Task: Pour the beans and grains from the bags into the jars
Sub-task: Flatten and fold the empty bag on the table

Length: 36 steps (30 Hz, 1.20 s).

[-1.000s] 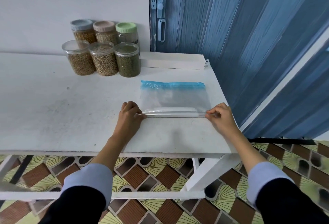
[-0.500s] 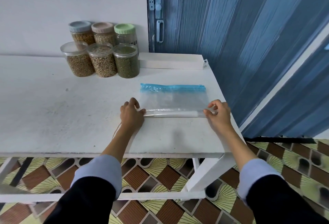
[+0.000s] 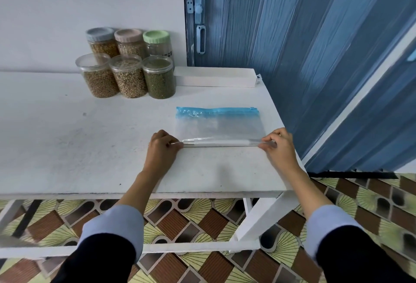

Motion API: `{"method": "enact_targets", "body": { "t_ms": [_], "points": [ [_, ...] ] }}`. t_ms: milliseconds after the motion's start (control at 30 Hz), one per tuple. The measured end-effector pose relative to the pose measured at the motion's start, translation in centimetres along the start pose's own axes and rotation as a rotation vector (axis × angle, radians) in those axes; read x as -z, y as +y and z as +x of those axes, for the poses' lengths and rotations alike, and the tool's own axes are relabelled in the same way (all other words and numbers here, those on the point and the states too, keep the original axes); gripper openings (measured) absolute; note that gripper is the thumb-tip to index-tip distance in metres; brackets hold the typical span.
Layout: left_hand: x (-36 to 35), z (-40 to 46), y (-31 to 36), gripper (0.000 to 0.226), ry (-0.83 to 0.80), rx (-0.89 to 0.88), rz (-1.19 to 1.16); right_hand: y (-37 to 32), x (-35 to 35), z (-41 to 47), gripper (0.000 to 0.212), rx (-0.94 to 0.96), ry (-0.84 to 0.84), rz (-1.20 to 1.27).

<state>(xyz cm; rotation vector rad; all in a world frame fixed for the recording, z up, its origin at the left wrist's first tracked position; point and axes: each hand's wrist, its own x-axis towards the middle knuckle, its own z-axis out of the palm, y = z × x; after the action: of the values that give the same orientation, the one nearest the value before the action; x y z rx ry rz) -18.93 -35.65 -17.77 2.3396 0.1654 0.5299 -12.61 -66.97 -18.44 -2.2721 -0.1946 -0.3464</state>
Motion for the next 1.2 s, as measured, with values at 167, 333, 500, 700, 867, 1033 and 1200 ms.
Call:
{"method": "enact_targets", "body": {
  "t_ms": [167, 333, 500, 700, 867, 1033, 1200],
  "points": [
    [0.2, 0.4, 0.4, 0.022, -0.009, 0.16, -0.084, 0.0, 0.3, -0.1, 0.016, -0.15, -0.021, 0.12],
    [-0.2, 0.9, 0.7, 0.019, -0.015, 0.294, -0.124, -1.0, 0.1, 0.8, 0.028, -0.322, -0.051, 0.048],
    [-0.4, 1.6, 1.4, 0.012, -0.001, 0.287, -0.08, -2.0, -0.5, 0.9, 0.013, -0.324, 0.041, 0.003],
    [0.0, 0.7, 0.6, 0.022, -0.003, 0.166, -0.089, -1.6, -0.1, -0.4, 0.025, -0.207, 0.045, 0.106],
    [0.7, -0.2, -0.3, 0.022, -0.099, 0.053, -0.047, -0.7, 1.2, -0.2, 0.013, -0.165, -0.126, 0.117],
    [0.6, 0.2, 0.6, 0.023, -0.046, 0.223, -0.127, -0.8, 1.3, 0.2, 0.018, -0.299, -0.14, 0.165],
    [-0.3, 1.1, 1.2, 0.024, -0.068, 0.352, -0.07, -1.3, 0.8, 0.2, 0.016, -0.316, -0.1, 0.152]
  ]
}}
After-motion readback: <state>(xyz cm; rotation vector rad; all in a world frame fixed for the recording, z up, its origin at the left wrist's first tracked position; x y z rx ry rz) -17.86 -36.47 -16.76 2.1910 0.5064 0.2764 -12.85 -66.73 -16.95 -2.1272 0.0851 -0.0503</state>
